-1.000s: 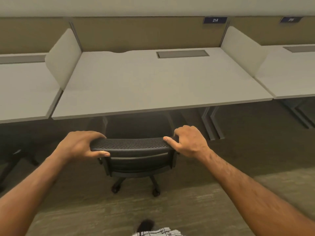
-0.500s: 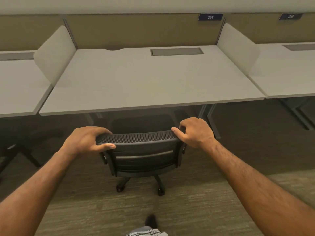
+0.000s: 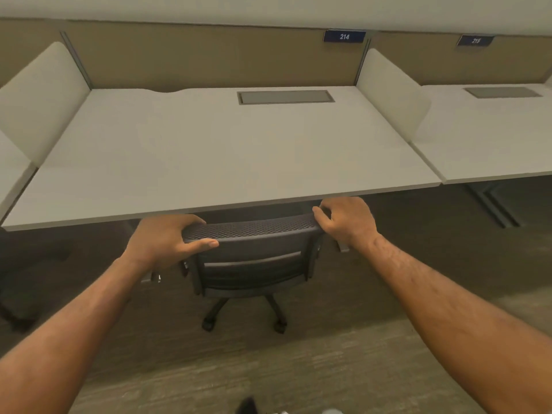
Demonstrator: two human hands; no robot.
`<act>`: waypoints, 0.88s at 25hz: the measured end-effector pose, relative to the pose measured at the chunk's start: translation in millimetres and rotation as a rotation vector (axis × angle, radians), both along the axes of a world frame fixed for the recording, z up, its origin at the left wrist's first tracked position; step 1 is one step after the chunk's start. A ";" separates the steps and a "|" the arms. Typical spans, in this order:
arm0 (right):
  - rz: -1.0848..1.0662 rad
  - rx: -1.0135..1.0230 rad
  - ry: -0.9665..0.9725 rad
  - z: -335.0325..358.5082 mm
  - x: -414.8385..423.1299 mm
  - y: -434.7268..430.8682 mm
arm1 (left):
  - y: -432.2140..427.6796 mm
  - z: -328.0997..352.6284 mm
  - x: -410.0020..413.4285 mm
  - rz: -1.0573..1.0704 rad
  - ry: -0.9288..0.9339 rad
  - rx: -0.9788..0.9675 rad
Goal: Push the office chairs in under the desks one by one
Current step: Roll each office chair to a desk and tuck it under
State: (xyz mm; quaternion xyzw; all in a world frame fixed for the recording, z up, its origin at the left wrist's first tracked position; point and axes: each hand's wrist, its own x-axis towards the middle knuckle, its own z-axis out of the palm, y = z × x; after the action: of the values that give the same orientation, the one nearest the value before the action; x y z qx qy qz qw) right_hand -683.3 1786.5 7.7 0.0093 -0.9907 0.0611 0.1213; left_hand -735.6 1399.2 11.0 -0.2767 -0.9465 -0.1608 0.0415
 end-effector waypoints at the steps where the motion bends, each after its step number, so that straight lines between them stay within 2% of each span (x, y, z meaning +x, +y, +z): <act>1: -0.018 -0.003 -0.010 -1.0 -8.0 5.9 | 6.8 -1.7 -8.1 0.000 0.005 0.009; 8: 0.007 -0.019 -0.100 -1.2 -63.2 49.9 | 47.8 -2.7 -55.1 0.040 0.039 0.003; 22: 0.017 -0.059 -0.081 -11.5 -104.8 89.3 | 82.0 -6.9 -97.6 0.046 0.004 0.005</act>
State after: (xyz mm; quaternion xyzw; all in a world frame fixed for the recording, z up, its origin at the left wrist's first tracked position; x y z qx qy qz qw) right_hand -788.1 1875.8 -3.8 0.0115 -0.9924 0.0914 0.0810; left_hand -833.2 1481.2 4.1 -0.2552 -0.9521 -0.1618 0.0479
